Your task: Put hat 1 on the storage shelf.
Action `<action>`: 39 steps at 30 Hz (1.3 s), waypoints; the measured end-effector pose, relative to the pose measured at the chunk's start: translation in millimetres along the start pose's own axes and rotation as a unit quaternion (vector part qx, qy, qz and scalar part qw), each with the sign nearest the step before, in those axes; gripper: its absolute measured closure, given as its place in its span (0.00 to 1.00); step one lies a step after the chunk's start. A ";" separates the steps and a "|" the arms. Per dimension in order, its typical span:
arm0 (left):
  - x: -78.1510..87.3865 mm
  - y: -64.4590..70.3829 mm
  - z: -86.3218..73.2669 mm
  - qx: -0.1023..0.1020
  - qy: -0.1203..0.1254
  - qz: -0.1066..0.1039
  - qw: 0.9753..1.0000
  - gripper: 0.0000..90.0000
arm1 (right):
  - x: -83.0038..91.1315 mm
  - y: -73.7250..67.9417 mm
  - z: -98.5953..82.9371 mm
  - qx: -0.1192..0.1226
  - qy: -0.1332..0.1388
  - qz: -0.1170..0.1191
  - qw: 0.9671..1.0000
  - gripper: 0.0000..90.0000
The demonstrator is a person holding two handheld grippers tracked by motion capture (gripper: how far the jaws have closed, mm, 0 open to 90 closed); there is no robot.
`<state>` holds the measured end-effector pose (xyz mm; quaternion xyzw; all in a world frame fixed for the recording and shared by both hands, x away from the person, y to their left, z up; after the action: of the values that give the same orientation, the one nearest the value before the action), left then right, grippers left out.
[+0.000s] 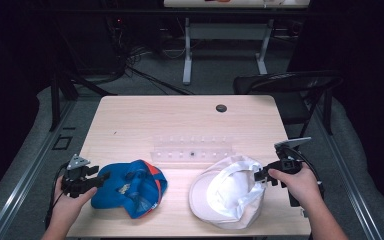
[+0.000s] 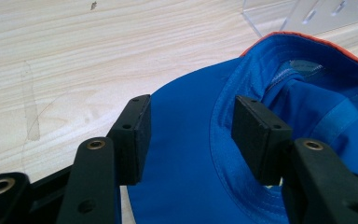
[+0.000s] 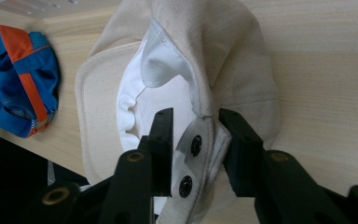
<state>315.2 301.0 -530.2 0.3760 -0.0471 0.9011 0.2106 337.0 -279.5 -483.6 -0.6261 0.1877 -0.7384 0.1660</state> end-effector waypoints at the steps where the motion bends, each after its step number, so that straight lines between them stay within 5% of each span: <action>1: 0.0 0.0 0.0 0.000 0.000 0.000 1.000 0.54 | 0.0 0.0 0.0 0.000 0.000 0.000 1.000 0.79; 6: 0.2 -0.9 -0.3 0.000 0.001 0.001 1.000 0.54 | -2.0 0.6 1.6 0.009 -0.014 -0.017 1.000 0.88; 12: 0.4 -0.6 -0.1 -0.001 -0.001 0.001 1.000 0.54 | -0.2 -11.0 0.3 0.035 -0.018 -0.057 0.998 0.89; 25: -0.2 0.6 0.0 -0.006 -0.002 0.004 1.000 0.54 | 5.4 -30.9 -0.4 0.044 -0.028 -0.118 0.992 0.90; 39: -1.4 3.3 -0.1 -0.012 -0.001 0.006 1.000 0.54 | 23.9 -60.4 3.6 0.062 -0.044 -0.123 0.989 0.90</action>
<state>314.6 297.6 -531.1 0.3744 -0.0609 0.9012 0.2097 336.1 -238.5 -433.1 -0.6648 0.0554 -0.7352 0.1203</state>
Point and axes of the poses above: each handheld gripper's, and its own axes: x roughly backward along the jaws, z roughly out of its top, y roughly to its right, the point moved 1 cm from there along -x, roughly forward along the jaws, and after that the axes turned 1 degree about -z, right-handed, at the moved point
